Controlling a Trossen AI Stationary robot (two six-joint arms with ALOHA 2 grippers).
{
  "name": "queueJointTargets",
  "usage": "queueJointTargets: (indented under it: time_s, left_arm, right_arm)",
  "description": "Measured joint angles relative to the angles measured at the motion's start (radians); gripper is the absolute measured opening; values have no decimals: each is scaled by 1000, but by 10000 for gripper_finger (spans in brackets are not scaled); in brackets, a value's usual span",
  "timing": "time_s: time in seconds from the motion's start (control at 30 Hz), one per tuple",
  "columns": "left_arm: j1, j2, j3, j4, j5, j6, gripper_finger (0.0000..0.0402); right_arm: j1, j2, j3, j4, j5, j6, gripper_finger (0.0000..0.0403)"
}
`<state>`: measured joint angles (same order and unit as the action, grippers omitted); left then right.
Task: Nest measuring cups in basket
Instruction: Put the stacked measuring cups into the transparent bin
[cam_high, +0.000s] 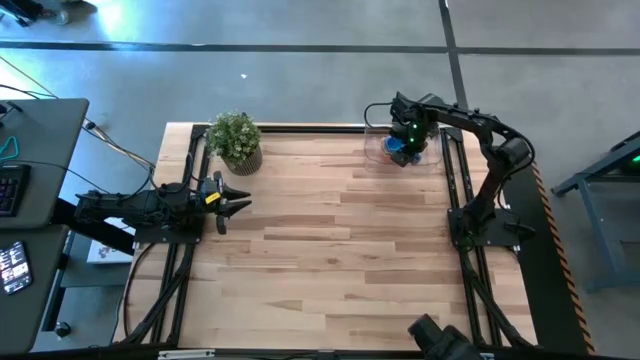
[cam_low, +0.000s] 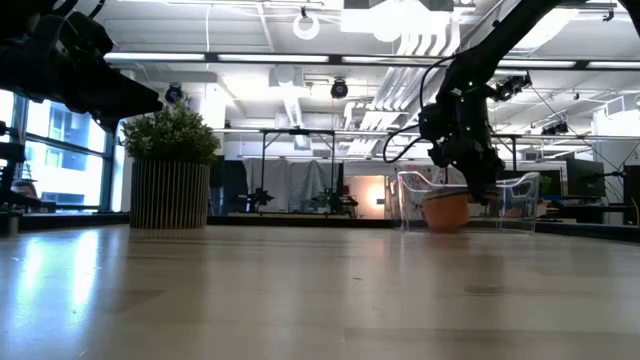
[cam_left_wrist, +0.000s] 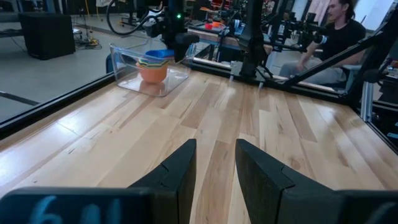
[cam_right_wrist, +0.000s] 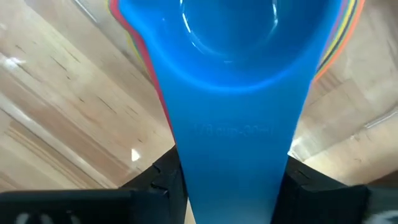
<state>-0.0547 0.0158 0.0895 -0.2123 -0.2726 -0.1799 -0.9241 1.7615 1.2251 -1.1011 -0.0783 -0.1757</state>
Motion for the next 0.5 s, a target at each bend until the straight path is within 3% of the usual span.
queueJointTargets:
  time_s: [0.5]
  left_arm:
    - [0, 0, 0, 0, 0, 0, 104]
  right_arm:
    - [0, -12, 0, 1, 40, -9, 265]
